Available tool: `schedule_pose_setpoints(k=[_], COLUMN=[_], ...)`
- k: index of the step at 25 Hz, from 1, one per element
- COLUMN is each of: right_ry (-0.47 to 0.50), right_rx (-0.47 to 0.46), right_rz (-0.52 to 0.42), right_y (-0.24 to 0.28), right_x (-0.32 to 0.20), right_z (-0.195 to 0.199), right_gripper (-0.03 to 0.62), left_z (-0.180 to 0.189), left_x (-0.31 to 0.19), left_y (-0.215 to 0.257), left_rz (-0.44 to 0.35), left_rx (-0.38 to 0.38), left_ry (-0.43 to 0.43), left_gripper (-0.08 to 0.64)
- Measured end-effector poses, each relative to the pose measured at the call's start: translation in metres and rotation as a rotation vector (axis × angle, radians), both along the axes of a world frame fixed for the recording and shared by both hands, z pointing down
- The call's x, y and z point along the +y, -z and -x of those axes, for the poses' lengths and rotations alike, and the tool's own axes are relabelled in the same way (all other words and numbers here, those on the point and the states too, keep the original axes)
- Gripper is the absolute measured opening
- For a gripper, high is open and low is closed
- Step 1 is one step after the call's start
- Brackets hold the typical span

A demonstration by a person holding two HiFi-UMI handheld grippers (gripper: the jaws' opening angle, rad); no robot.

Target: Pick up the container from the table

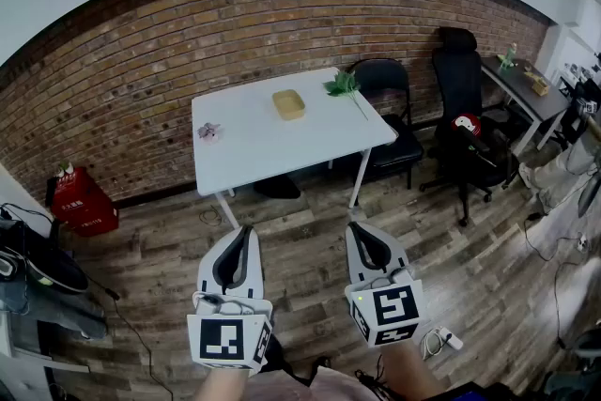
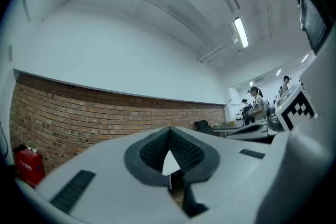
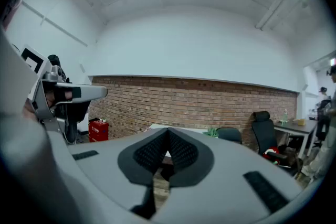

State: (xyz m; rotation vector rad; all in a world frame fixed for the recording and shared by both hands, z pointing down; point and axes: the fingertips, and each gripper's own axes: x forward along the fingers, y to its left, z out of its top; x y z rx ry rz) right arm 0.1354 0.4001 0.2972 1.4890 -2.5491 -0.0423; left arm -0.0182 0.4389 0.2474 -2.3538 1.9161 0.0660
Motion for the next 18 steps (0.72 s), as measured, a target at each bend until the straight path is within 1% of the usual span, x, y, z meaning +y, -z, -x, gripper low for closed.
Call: schedule_pose_setpoints(k=[5,9,10,11,14,18], right_ry=[0.005,-0.020,-0.010,0.001,0.000,0.014], right_rx=[0.002,-0.026,-0.034,-0.040,-0.038,-0.032], right_rz=[0.000,-0.005,0.009,0.020,0.008,-0.002], right_y=[-0.001,0.001,-0.001,-0.002,-0.002,-0.001], right_x=[0.004,0.004,0.004,0.003,0.005,0.006], right_z=[-0.004,-0.016,-0.017,-0.018,-0.026,-0.033], right_gripper=[-0.002,0.003,0.085,0.190,0.176,0.176], left_z=[-0.006,-0.010,-0.011,-0.013,-0.018,-0.023], left_x=[0.004,0.008,0.009,0.010,0.014,0.020], left_y=[0.000,0.002,0.002,0.002,0.001,-0.001], left_rz=[-0.001,-0.006,-0.007,-0.007,-0.003,0.003], left_rx=[-0.002,-0.007,-0.008,-0.010,-0.015,-0.019], left_ry=[0.003,0.008,0.010,0.012,0.020,0.042], left_gripper=[0.009,0.009,0.009,0.009,0.009,0.009])
